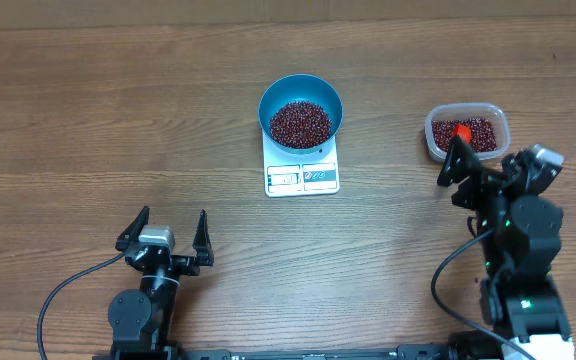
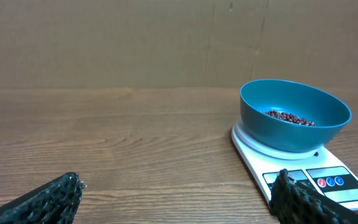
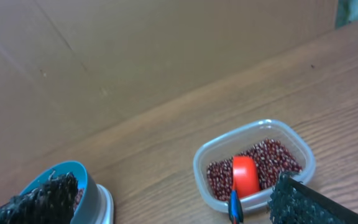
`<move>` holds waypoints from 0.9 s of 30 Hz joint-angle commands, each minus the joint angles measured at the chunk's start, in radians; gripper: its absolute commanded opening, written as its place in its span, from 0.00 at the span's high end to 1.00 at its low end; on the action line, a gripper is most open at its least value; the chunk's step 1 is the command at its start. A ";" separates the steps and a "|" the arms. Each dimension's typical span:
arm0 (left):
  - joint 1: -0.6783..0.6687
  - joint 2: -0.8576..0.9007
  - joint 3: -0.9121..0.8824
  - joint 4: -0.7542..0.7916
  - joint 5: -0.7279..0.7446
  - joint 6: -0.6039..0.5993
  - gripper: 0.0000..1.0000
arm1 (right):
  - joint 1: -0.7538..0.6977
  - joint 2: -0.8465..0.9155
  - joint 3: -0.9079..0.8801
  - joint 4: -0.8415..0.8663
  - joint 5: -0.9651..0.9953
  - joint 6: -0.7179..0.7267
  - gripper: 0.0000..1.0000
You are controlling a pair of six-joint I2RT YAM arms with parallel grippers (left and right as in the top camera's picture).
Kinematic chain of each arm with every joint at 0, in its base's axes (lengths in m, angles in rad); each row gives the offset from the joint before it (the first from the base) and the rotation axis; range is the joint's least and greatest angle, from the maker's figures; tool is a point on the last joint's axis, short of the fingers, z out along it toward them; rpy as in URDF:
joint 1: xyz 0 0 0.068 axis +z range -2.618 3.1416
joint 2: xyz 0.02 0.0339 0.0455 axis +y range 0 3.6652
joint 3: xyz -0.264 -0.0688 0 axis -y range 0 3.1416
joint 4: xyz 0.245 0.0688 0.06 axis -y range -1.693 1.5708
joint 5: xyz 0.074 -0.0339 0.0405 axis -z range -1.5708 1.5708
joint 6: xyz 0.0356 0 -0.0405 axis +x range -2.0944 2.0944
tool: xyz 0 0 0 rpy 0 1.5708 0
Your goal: Scoop item into bowl and weigh 150g on scale
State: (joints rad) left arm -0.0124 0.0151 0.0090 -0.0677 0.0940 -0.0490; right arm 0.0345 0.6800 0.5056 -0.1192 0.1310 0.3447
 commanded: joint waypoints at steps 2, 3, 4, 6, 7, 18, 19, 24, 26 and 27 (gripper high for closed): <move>0.008 -0.011 -0.005 -0.003 0.004 0.001 0.00 | 0.004 -0.079 -0.101 0.093 -0.001 0.007 0.00; 0.008 -0.011 -0.005 -0.003 0.004 0.001 0.00 | 0.004 -0.094 -0.121 0.116 -0.001 0.007 0.00; 0.008 -0.011 -0.005 -0.003 0.004 0.001 0.00 | 0.004 -0.107 -0.137 0.134 -0.001 0.007 0.00; 0.007 -0.011 -0.005 -0.003 0.004 0.001 0.00 | 0.004 -0.131 -0.166 0.166 -0.001 0.008 0.00; 0.008 -0.011 -0.005 -0.003 0.004 0.001 0.01 | 0.004 -0.142 -0.180 0.184 -0.002 0.008 0.00; 0.008 -0.011 -0.005 -0.003 0.004 0.001 0.01 | 0.004 -0.246 -0.288 0.314 -0.001 0.007 0.00; 0.007 -0.011 -0.005 -0.003 0.004 0.001 0.00 | 0.004 -0.257 -0.298 0.321 -0.001 0.007 0.00; 0.008 -0.011 -0.005 -0.003 0.004 0.001 0.00 | 0.004 -0.324 -0.369 0.349 -0.002 0.008 0.00; 0.008 -0.011 -0.005 -0.003 0.004 0.001 0.01 | 0.004 -0.354 -0.407 0.371 -0.002 0.007 0.00; 0.007 -0.011 -0.005 -0.003 0.004 0.001 0.01 | 0.004 -0.369 -0.430 0.389 -0.001 0.007 0.00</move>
State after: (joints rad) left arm -0.0124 0.0151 0.0090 -0.0677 0.0940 -0.0490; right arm 0.0345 0.3492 0.1253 0.2455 0.1307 0.3447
